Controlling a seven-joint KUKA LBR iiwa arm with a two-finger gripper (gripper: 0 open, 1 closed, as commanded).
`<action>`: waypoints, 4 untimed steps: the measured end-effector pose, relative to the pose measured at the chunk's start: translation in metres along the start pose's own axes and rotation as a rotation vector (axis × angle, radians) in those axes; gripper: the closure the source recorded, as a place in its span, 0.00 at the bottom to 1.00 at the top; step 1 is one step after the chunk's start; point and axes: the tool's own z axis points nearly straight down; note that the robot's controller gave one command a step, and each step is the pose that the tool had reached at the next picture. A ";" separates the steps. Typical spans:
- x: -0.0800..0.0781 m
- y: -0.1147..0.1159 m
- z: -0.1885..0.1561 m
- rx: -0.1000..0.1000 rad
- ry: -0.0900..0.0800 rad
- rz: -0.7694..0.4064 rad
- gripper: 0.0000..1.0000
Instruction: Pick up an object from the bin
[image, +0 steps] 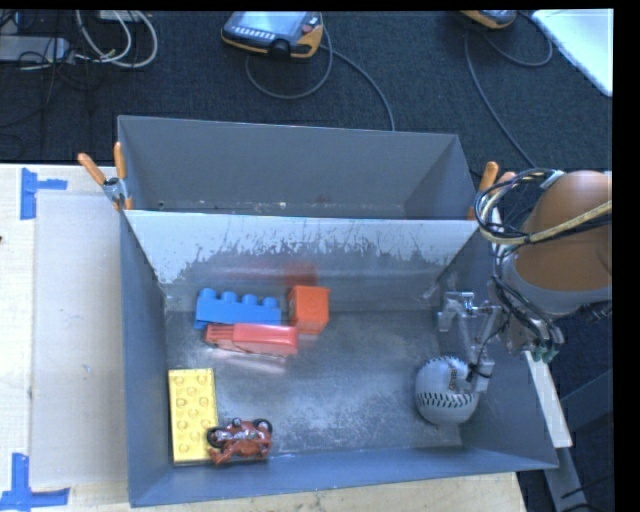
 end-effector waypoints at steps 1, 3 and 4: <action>-0.002 0.001 -0.005 0.001 -0.007 -0.004 0.00; 0.011 0.008 0.075 0.000 -0.006 -0.151 1.00; 0.011 0.008 0.075 0.000 -0.006 -0.152 1.00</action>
Offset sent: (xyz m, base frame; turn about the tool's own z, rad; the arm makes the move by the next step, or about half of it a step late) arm -0.0064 -0.0004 -0.0805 -0.0873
